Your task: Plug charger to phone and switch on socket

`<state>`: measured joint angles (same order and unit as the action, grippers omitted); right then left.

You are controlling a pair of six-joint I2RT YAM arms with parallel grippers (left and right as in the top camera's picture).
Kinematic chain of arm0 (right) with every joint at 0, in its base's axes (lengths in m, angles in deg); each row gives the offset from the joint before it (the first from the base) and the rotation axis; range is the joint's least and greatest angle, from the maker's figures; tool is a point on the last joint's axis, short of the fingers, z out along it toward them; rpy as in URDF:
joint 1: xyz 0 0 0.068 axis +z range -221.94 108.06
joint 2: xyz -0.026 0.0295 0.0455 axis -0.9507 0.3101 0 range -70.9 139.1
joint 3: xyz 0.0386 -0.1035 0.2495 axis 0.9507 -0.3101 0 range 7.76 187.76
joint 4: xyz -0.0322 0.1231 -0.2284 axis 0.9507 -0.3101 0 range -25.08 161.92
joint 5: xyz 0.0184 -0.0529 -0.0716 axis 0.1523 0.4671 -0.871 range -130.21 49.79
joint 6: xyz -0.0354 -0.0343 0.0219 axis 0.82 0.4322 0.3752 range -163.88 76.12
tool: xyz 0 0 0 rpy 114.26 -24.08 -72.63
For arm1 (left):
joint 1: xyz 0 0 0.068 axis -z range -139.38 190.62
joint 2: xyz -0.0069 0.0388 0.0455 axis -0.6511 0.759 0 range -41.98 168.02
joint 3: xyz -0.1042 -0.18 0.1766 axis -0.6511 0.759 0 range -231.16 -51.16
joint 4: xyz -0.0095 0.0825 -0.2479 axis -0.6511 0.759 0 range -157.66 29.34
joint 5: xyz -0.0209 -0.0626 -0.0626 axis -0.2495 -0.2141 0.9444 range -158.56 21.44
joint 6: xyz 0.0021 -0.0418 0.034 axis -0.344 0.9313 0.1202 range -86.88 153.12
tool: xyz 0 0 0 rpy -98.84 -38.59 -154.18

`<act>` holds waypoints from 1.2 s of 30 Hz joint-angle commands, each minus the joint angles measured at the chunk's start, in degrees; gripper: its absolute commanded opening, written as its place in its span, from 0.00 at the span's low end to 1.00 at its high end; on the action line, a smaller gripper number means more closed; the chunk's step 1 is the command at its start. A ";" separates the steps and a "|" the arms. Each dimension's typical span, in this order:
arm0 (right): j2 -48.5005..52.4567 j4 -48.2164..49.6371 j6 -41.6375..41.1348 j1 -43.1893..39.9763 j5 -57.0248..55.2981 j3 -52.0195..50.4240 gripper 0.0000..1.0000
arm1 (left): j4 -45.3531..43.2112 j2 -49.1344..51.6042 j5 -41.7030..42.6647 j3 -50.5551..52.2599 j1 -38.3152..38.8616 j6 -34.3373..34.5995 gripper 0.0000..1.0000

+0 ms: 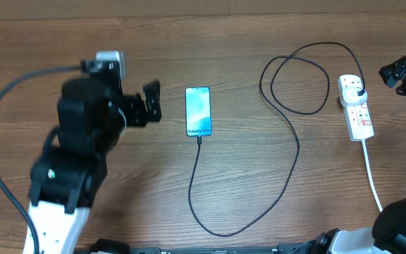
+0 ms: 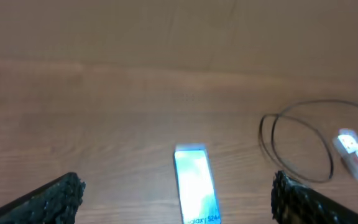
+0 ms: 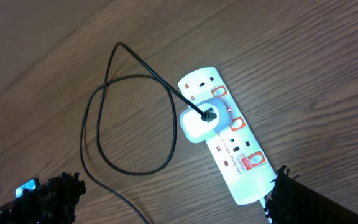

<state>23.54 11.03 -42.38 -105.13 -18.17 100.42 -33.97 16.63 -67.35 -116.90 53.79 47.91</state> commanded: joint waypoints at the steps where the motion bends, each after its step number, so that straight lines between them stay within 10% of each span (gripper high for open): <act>1: -0.13 0.33 -0.22 0.02 -0.15 0.20 1.00 | -5.11 -7.43 -0.55 9.77 0.35 -0.63 1.00; 18: -0.13 0.33 -0.22 0.02 -0.15 0.20 1.00 | -36.37 -42.34 -1.16 48.68 0.35 -0.63 1.00; 36: -0.13 0.33 -0.22 0.02 -0.15 0.20 1.00 | -49.55 -58.42 -2.99 65.48 0.24 -0.68 1.00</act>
<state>23.54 11.06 -42.45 -105.13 -18.12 100.42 -83.50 -40.97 -68.85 -51.72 53.77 47.89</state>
